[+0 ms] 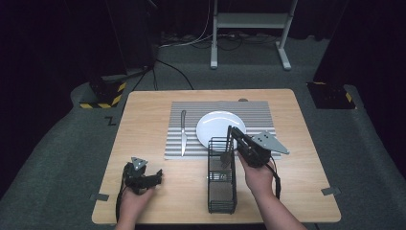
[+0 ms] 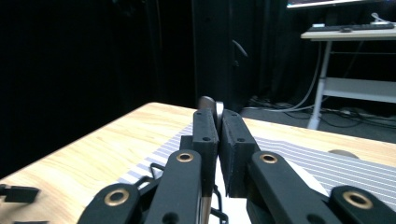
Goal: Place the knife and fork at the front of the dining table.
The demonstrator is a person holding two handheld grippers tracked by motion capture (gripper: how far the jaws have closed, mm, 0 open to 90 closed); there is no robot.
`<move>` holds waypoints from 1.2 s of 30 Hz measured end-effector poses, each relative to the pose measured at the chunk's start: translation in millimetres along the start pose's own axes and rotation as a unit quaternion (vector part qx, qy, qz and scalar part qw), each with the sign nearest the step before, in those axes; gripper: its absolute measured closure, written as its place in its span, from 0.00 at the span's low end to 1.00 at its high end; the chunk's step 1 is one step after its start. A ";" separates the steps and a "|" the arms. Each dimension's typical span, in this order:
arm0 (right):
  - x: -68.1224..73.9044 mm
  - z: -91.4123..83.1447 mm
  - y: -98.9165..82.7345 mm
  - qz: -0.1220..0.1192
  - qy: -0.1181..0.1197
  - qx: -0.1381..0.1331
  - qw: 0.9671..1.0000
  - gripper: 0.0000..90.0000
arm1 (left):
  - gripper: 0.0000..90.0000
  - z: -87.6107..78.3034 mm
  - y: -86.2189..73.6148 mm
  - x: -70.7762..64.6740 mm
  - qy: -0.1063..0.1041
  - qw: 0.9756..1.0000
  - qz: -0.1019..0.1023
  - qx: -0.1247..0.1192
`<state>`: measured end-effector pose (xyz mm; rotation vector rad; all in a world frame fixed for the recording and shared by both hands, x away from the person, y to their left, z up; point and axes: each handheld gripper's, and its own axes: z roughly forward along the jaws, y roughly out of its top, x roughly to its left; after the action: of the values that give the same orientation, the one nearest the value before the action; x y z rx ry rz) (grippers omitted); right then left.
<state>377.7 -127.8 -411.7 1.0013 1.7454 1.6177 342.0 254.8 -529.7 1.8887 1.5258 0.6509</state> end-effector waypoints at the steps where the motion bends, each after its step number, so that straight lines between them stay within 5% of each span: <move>1: 0.6 -1.3 0.4 0.000 0.003 -0.001 1.000 0.95 | 0.11 0.0 0.0 0.0 0.000 1.000 0.000 0.000; 17: 13.4 -18.4 24.4 -0.018 0.015 -0.050 0.998 0.96 | 0.11 0.0 0.0 -0.1 0.000 1.000 -0.001 0.000; 36: 24.0 -49.2 75.2 -0.030 0.026 -0.124 0.991 0.96 | 0.11 0.0 0.0 -0.1 0.000 1.000 0.000 0.000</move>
<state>335.7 -136.8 -329.2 0.7897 1.5433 1.7839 342.0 254.7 -529.7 1.8889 1.5259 0.6523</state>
